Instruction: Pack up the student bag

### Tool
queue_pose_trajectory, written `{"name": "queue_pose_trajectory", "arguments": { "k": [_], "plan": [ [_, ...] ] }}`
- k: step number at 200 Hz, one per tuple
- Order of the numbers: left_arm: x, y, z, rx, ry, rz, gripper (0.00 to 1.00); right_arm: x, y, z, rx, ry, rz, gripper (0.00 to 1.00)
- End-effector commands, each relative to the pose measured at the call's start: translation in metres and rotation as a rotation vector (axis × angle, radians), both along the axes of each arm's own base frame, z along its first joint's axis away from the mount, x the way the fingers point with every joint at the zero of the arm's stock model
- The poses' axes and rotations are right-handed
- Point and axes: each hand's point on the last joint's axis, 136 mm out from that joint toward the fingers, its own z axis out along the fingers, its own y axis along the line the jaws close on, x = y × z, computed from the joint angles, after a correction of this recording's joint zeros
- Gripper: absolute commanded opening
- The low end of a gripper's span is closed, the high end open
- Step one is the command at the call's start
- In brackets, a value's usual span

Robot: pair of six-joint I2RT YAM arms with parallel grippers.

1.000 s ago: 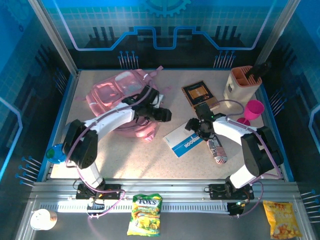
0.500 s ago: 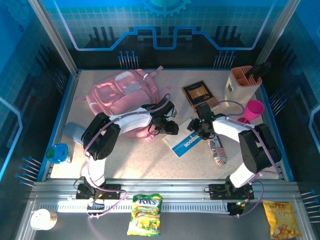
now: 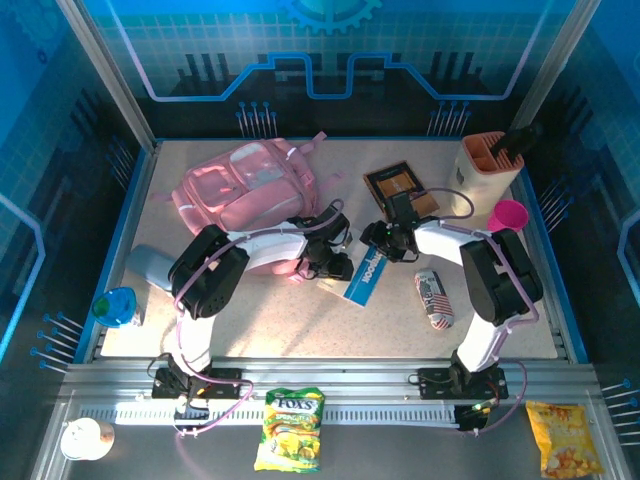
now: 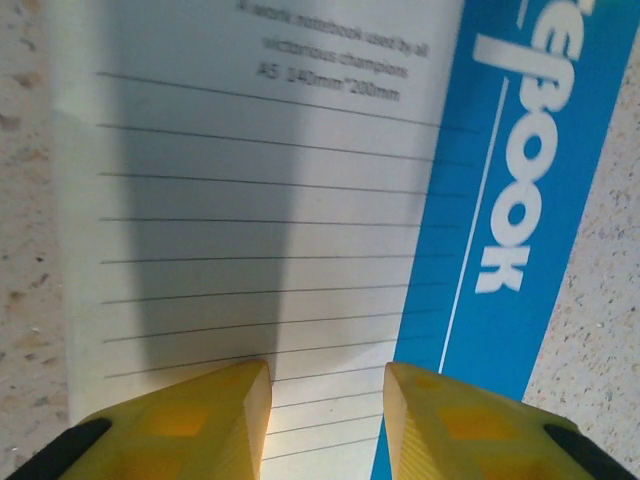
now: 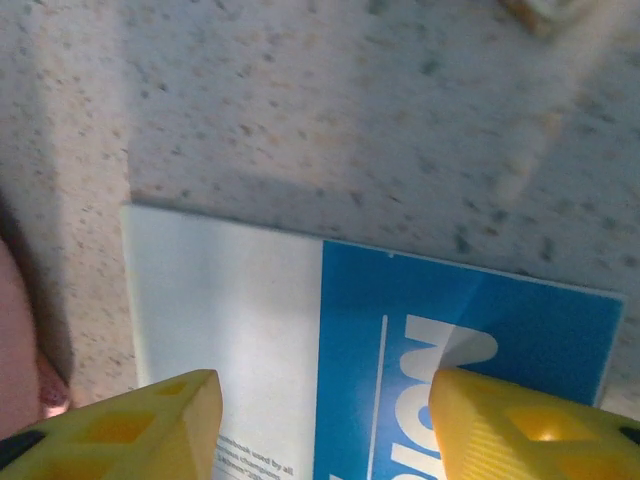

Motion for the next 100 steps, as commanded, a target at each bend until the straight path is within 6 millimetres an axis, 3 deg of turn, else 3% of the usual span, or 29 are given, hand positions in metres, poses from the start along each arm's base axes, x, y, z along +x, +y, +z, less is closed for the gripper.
{"name": "queue_pose_trajectory", "arguments": {
  "k": [1, 25, 50, 78, 100],
  "plan": [
    [-0.026, 0.001, -0.012, 0.006, 0.082, -0.038, 0.37, 0.008, 0.009, -0.009, 0.045, 0.011, 0.030, 0.59],
    [-0.032, -0.011, -0.004, -0.034, 0.081, -0.076, 0.39, 0.015, 0.014, -0.007, 0.064, 0.002, 0.037, 0.58],
    [-0.021, -0.013, 0.016, -0.048, 0.022, -0.054, 0.40, 0.015, 0.014, -0.002, 0.063, -0.011, 0.040, 0.56],
    [0.002, -0.001, 0.050, -0.071, -0.070, 0.037, 0.41, 0.012, 0.010, 0.010, 0.038, -0.032, 0.063, 0.55],
    [0.017, 0.014, 0.064, -0.091, -0.097, 0.131, 0.41, 0.005, 0.012, 0.025, 0.043, -0.043, 0.110, 0.53]
  ]
}}
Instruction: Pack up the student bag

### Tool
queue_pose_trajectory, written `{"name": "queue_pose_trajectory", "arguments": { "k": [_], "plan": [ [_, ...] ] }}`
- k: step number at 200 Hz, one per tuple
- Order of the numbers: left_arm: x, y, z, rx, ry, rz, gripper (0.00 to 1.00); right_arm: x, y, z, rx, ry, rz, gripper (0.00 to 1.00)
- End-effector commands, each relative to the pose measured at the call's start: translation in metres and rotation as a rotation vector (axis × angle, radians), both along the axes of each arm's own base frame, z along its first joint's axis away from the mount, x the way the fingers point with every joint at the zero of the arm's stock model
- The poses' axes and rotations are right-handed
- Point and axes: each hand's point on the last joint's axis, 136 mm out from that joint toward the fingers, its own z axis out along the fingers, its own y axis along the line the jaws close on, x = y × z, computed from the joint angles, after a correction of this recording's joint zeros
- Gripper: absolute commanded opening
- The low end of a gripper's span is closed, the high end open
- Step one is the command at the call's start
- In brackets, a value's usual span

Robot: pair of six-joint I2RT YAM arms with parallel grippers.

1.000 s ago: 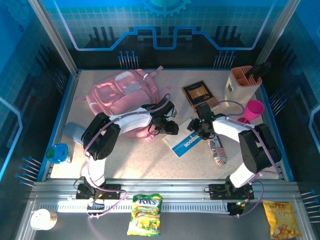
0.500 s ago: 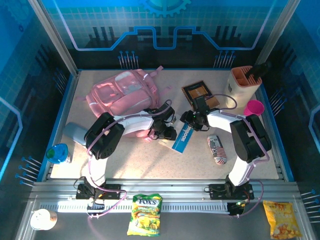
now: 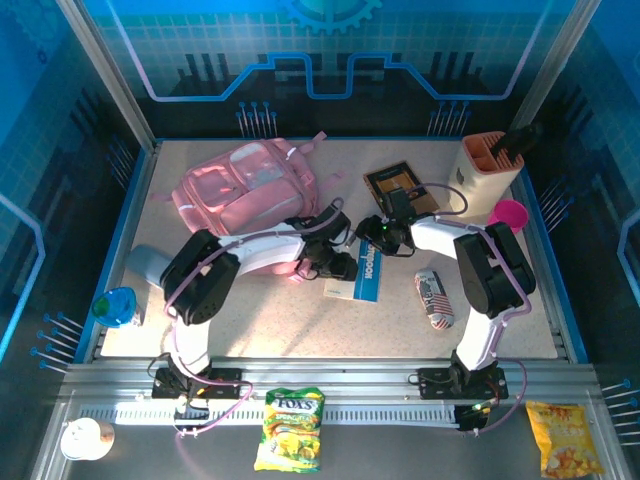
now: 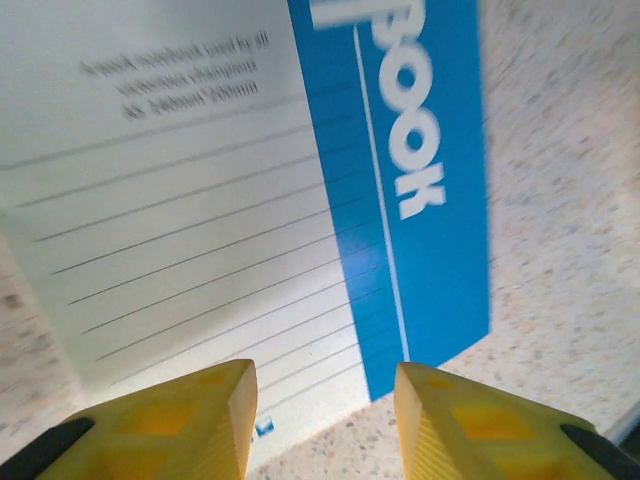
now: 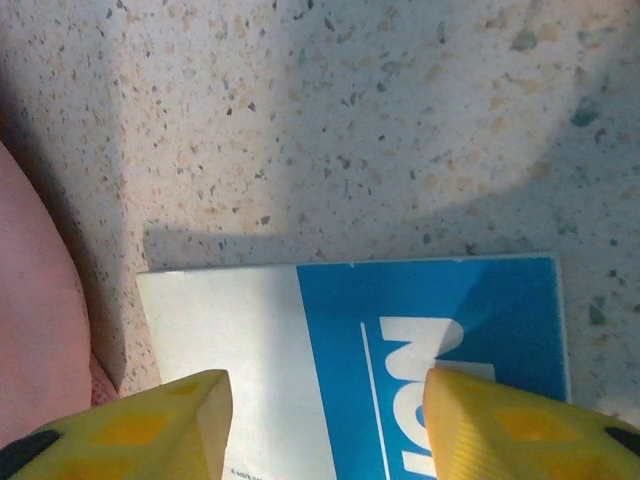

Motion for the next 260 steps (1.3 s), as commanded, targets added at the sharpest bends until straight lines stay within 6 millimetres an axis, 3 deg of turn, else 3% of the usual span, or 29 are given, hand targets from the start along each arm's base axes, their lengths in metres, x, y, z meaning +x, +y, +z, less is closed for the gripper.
{"name": "queue_pose_trajectory", "arguments": {
  "k": [1, 32, 83, 216, 239, 260],
  "plan": [
    [0.019, 0.019, 0.028, -0.030, -0.051, 0.123, 0.41, -0.008, -0.002, 0.023, -0.004, -0.017, 0.056, 0.53],
    [0.025, 0.031, 0.015, -0.007, -0.011, 0.212, 0.41, -0.027, 0.001, 0.029, 0.006, 0.008, 0.096, 0.50],
    [0.036, 0.040, -0.009, 0.088, 0.033, 0.284, 0.40, -0.064, 0.000, 0.008, -0.032, 0.105, 0.106, 0.50],
    [0.035, 0.026, -0.037, 0.081, 0.124, 0.261, 0.48, -0.075, -0.001, -0.020, -0.046, 0.196, 0.115, 0.54],
    [0.033, 0.022, -0.036, 0.065, 0.147, 0.251, 0.48, -0.076, -0.001, -0.022, -0.042, 0.201, 0.111, 0.54],
    [0.033, 0.011, -0.022, -0.010, 0.192, 0.226, 0.47, -0.077, -0.001, -0.025, -0.042, 0.211, 0.102, 0.54]
  ]
}}
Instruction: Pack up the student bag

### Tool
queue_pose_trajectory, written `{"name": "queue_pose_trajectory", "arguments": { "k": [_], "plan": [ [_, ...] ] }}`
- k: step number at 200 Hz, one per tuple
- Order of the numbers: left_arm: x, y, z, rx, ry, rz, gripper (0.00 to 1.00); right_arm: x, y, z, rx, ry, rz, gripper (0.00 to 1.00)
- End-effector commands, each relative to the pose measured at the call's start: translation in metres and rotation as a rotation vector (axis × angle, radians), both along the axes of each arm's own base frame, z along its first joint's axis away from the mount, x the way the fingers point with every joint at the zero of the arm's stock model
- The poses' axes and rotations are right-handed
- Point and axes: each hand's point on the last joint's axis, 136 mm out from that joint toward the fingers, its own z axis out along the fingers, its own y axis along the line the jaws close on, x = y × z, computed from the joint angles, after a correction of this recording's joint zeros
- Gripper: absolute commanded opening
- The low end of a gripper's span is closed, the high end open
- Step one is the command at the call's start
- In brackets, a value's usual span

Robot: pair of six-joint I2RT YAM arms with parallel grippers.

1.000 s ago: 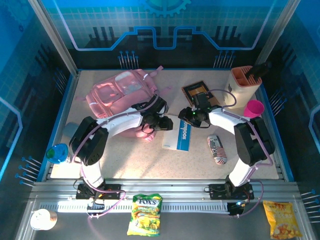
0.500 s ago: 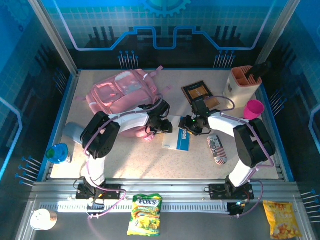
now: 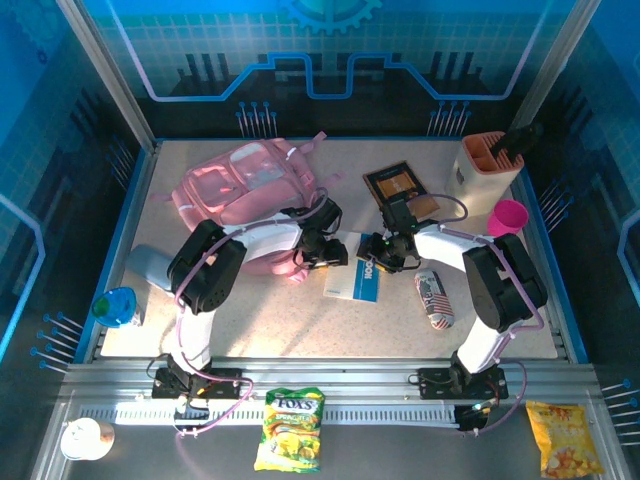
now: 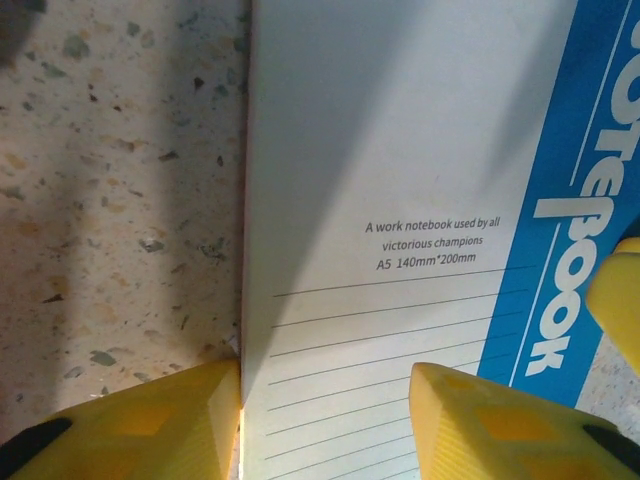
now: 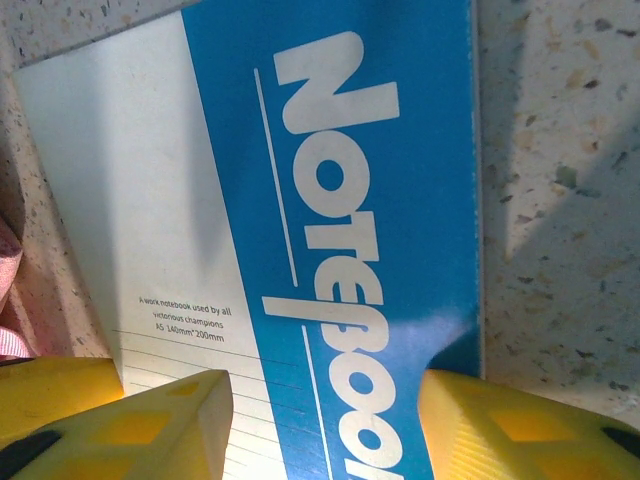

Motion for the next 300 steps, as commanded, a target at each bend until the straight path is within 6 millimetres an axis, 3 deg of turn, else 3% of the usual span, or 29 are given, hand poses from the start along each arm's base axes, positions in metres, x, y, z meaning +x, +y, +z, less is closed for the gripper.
{"name": "queue_pose_trajectory", "arguments": {
  "k": [1, 37, 62, 145, 185, 220, 258, 300],
  "plan": [
    [-0.004, -0.016, 0.011, -0.104, 0.080, -0.023, 0.47, -0.016, 0.000, -0.018, -0.011, 0.077, 0.001, 0.54],
    [0.005, -0.027, 0.064, -0.318, 0.118, -0.006, 0.42, -0.018, -0.005, -0.022, -0.026, 0.087, -0.021, 0.54],
    [-0.001, -0.031, 0.082, -0.376, 0.114, -0.035, 0.38, -0.018, -0.006, -0.022, -0.028, 0.087, -0.032, 0.53],
    [-0.008, -0.026, 0.053, -0.336, 0.179, -0.013, 0.25, -0.016, -0.007, -0.024, -0.029, 0.090, -0.046, 0.51],
    [-0.005, -0.026, 0.053, -0.321, 0.175, -0.015, 0.17, -0.014, -0.008, -0.021, -0.027, 0.078, -0.056, 0.51],
    [0.001, -0.018, 0.066, -0.296, 0.127, -0.015, 0.03, -0.006, -0.004, 0.001, 0.056, 0.002, -0.090, 0.51],
    [0.017, -0.004, 0.111, -0.332, -0.005, 0.002, 0.00, 0.013, 0.005, 0.053, 0.235, -0.197, -0.125, 0.56],
    [0.042, 0.043, 0.161, -0.361, -0.195, 0.125, 0.00, 0.025, 0.021, 0.102, 0.405, -0.329, -0.128, 0.72]
  ]
}}
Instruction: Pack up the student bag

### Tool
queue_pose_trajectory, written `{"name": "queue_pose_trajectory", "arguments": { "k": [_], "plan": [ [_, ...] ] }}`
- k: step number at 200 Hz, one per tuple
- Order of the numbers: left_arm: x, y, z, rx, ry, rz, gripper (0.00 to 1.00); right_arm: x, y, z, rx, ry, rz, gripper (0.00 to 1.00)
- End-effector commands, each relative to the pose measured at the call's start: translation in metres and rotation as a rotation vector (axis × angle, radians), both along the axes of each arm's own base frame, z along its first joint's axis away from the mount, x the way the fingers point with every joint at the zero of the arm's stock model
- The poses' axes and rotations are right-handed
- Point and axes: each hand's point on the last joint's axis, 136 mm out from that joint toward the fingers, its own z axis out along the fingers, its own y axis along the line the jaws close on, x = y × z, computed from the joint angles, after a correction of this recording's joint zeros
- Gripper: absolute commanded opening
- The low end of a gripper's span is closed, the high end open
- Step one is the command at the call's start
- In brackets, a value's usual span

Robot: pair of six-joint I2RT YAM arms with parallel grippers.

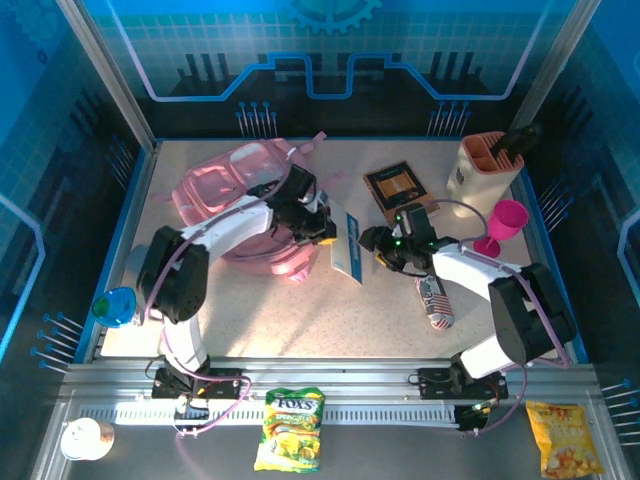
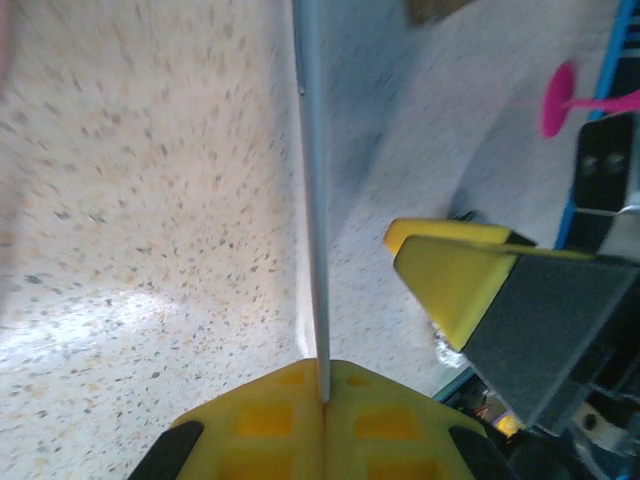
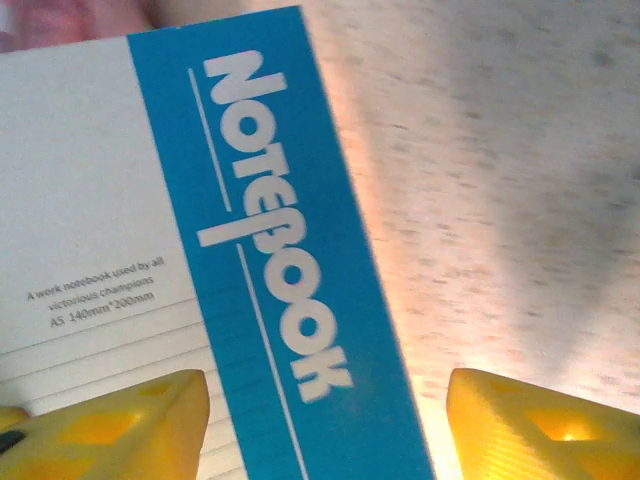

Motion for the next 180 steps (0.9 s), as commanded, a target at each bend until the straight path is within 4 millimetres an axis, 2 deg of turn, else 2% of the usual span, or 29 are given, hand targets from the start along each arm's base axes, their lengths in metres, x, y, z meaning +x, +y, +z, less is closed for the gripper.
{"name": "queue_pose_trajectory", "arguments": {
  "k": [1, 32, 55, 72, 99, 117, 123, 126, 137, 157, 180],
  "plan": [
    [0.017, 0.032, 0.044, -0.025, -0.147, 0.098, 0.00, 0.014, 0.014, 0.040, 0.144, -0.114, -0.004, 0.73],
    [0.032, 0.077, 0.076, -0.069, -0.271, 0.297, 0.00, 0.021, 0.032, 0.064, 0.262, -0.145, -0.012, 0.82],
    [0.041, 0.125, 0.090, -0.072, -0.409, 0.590, 0.00, 0.023, 0.054, 0.076, 0.391, -0.073, -0.033, 0.86],
    [0.042, 0.141, 0.102, -0.132, -0.456, 0.709, 0.00, 0.025, 0.073, 0.089, 0.500, -0.055, -0.040, 0.86],
    [0.038, 0.150, 0.105, -0.175, -0.451, 0.791, 0.00, 0.029, 0.106, 0.108, 0.605, -0.062, -0.012, 0.87],
    [0.036, 0.154, 0.108, -0.210, -0.441, 0.831, 0.00, 0.030, 0.128, 0.114, 0.648, -0.058, 0.015, 0.88],
    [0.035, 0.154, 0.109, -0.226, -0.439, 0.840, 0.00, 0.029, 0.133, 0.110, 0.653, -0.047, 0.020, 0.88],
    [0.035, 0.154, 0.111, -0.233, -0.440, 0.840, 0.00, 0.033, 0.139, 0.120, 0.671, -0.065, 0.031, 0.88],
    [0.034, 0.154, 0.113, -0.257, -0.433, 0.853, 0.00, 0.036, 0.149, 0.123, 0.697, -0.068, 0.041, 0.88],
    [0.032, 0.153, 0.115, -0.287, -0.415, 0.863, 0.00, 0.044, 0.159, 0.128, 0.718, -0.087, 0.051, 0.86],
    [0.031, 0.151, 0.114, -0.307, -0.389, 0.865, 0.00, 0.053, 0.161, 0.134, 0.714, -0.125, 0.034, 0.83]
  ]
}}
